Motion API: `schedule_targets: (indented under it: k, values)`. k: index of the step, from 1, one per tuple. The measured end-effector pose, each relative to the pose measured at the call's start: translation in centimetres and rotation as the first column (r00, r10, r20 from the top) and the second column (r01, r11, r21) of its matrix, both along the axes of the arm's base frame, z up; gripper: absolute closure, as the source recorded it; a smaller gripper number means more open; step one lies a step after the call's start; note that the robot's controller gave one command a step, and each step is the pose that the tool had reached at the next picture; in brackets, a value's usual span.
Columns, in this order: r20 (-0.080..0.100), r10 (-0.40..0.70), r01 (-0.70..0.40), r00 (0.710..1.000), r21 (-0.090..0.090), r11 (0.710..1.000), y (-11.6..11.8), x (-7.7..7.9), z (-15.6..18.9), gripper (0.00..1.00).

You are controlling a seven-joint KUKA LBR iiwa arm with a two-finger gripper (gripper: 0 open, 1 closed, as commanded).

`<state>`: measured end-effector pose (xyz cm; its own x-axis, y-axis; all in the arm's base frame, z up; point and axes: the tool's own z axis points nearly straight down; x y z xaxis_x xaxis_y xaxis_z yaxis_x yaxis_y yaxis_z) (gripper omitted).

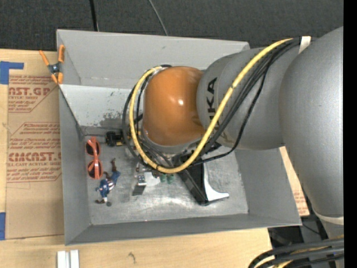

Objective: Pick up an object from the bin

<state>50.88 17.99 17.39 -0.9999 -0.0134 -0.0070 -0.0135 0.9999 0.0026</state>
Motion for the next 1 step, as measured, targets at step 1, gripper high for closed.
schedule_targets:
  k: [1]
  values:
    - [0.003,-0.004,0.004,1.000,0.001,1.000,3.35,2.29,-5.36,0.00]
